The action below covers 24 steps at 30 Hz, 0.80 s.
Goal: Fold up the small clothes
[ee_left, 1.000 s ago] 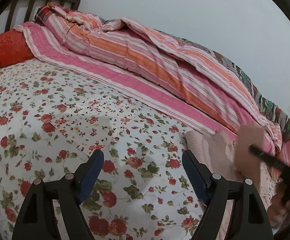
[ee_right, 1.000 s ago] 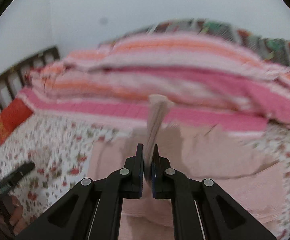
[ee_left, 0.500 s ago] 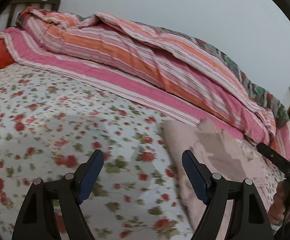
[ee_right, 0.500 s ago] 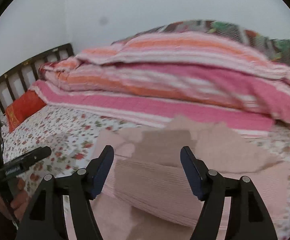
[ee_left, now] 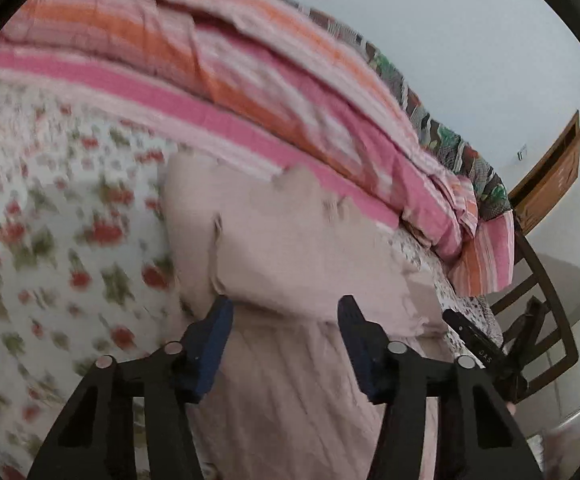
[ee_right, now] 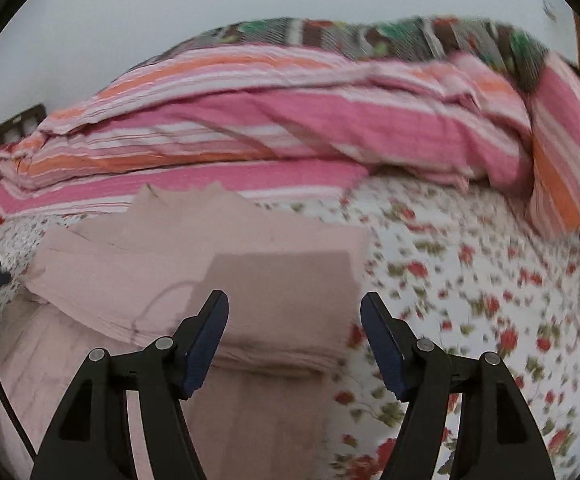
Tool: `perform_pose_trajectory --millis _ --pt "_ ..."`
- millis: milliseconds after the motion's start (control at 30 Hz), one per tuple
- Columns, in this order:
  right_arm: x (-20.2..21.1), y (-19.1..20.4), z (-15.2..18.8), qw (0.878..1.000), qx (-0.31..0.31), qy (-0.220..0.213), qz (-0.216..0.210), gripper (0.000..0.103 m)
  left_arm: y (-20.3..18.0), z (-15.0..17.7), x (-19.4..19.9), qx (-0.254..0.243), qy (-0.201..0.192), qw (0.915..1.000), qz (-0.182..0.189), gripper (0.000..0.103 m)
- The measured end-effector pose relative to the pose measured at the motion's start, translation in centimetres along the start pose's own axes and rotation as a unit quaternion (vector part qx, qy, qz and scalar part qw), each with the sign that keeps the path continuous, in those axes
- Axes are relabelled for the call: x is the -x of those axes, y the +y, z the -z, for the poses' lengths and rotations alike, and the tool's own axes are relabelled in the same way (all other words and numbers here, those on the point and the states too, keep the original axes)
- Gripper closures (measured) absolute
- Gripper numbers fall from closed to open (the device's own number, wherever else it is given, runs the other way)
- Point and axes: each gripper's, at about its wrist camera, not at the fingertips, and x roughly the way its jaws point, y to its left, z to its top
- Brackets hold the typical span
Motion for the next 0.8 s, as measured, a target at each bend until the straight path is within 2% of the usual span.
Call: perform_pose_trajectory --millis 67,167,433,567,633,700,733,800 --pt "-0.3 -0.7 0.0 1.000 -0.014 0.011 -0.017 0.035 -0.5 0.4 -0.7 -0.012 0.005 0.9998 -0.012 0.053" --pt "-0.4 -0.6 0.5 1.000 -0.008 0.014 -0.020 0.035 -0.9 0.6 -1.5 -0.025 0.004 0.9993 -0.029 0.053" --pt "-0.3 0.1 0.9 1.000 0.013 0.012 -0.020 0.035 -0.1 -0.6 -2.9 0.021 -0.007 0.9992 -0.034 0.057" --pt "-0.6 -0.1 0.8 1.000 0.009 0.017 -0.022 0.035 0.2 -1.3 -3.6 0.039 -0.019 0.9974 -0.057 0.058" --pt "-0.6 -0.4 0.7 0.999 0.003 0.020 -0.026 0.035 0.2 -1.6 -4.0 0.040 -0.023 0.9960 -0.076 0.066" --pt "-0.6 -0.6 0.5 0.999 -0.004 0.018 -0.031 0.035 0.3 -2.0 -4.5 0.044 -0.025 0.9954 -0.082 0.092" --pt "-0.6 -0.8 0.2 0.999 -0.006 0.019 -0.035 0.035 0.2 -2.1 -4.6 0.042 -0.027 0.9955 -0.080 0.096" --pt "-0.4 -1.2 -0.5 0.999 -0.016 0.010 -0.042 0.035 -0.4 -2.3 -3.8 0.028 -0.061 0.9949 -0.076 0.097"
